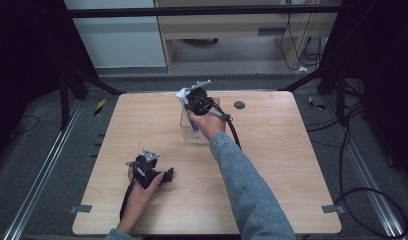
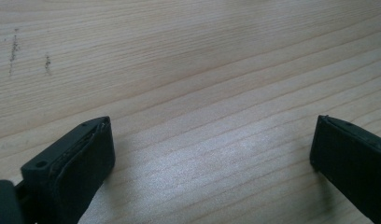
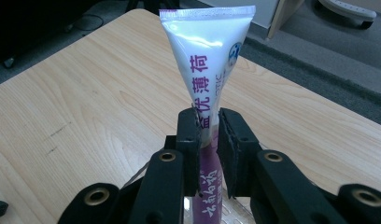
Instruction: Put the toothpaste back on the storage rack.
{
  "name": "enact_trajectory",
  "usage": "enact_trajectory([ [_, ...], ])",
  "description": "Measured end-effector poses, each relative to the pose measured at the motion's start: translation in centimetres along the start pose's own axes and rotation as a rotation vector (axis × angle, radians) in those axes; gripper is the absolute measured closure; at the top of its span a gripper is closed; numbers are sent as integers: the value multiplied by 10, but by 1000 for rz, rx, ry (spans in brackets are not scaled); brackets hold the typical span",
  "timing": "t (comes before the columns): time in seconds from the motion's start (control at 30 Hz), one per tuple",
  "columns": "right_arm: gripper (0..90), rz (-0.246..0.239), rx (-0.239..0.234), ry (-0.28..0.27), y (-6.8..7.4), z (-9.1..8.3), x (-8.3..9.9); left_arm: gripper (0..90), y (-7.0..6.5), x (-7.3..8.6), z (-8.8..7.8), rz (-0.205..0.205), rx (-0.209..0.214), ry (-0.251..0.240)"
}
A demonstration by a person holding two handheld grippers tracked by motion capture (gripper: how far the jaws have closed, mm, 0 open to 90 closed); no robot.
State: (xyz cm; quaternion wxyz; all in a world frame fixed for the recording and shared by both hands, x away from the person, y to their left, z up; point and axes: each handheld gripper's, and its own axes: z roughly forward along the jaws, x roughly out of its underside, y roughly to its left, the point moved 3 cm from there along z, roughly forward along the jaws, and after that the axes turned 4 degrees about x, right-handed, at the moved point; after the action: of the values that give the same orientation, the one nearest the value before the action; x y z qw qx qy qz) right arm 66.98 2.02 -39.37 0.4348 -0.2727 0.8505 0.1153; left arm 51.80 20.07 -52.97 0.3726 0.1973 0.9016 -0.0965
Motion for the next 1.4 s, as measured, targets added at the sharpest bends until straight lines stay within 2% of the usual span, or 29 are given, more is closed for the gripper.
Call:
enact_trajectory([
  [0.33,779,0,-5,-2,1,-4,2,0,0,0,0,0,0,0],
  [0.87,745,7,-12,-20,3,-24,11,0,-1,2,-2,5,7,0],
  [1.17,574,41,-18,-48,-2,-40,17,0,0,2,-2,6,8,-1],
  [1.3,437,54,-15,-61,-6,-46,19,0,-1,2,-2,5,8,-1],
  [1.4,375,61,-22,-74,-9,-51,22,0,-1,2,-2,5,7,-1],
])
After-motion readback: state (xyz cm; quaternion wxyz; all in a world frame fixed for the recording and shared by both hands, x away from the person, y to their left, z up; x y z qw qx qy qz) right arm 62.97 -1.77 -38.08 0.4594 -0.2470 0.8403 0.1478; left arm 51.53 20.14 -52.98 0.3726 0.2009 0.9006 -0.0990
